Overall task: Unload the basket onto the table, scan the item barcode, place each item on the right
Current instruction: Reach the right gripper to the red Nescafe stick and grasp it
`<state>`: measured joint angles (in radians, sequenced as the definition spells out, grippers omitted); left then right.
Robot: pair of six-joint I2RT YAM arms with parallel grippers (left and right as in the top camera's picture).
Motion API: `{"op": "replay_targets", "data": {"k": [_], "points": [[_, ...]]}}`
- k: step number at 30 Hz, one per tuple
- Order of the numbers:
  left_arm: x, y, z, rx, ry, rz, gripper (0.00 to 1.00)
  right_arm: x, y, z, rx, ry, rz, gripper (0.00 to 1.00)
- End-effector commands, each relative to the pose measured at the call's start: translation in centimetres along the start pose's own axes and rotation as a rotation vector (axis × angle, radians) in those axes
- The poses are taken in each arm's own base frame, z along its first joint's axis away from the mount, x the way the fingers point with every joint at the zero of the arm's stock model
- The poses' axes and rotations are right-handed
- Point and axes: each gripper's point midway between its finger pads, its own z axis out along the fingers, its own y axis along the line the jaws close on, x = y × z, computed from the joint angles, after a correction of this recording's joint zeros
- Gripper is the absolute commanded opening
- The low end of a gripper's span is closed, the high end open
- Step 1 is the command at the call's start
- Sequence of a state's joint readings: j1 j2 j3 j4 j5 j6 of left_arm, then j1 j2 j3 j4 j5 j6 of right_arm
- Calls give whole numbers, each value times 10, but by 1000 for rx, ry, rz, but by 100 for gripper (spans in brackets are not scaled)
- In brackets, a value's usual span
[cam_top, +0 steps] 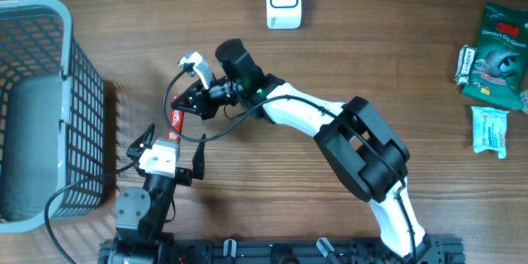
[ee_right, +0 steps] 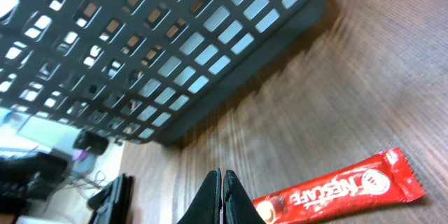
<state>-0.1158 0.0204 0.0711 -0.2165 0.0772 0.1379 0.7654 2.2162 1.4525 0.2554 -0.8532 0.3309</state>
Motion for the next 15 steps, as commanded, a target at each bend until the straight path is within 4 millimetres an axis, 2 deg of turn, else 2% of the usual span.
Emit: {"op": "replay_targets", "data": {"k": [1,5,10,15], "points": [[1,-1,0,8,-3,12,100,4,-16,12,101,-17,-19,4],[1,-1,0,8,-2,12,100,8,-23,22,135,-33,-31,4],[1,-1,0,8,-3,12,100,19,-41,33,161,-36,20,4],[1,-1,0,8,-3,12,100,26,-45,47,214,-53,13,5]]}}
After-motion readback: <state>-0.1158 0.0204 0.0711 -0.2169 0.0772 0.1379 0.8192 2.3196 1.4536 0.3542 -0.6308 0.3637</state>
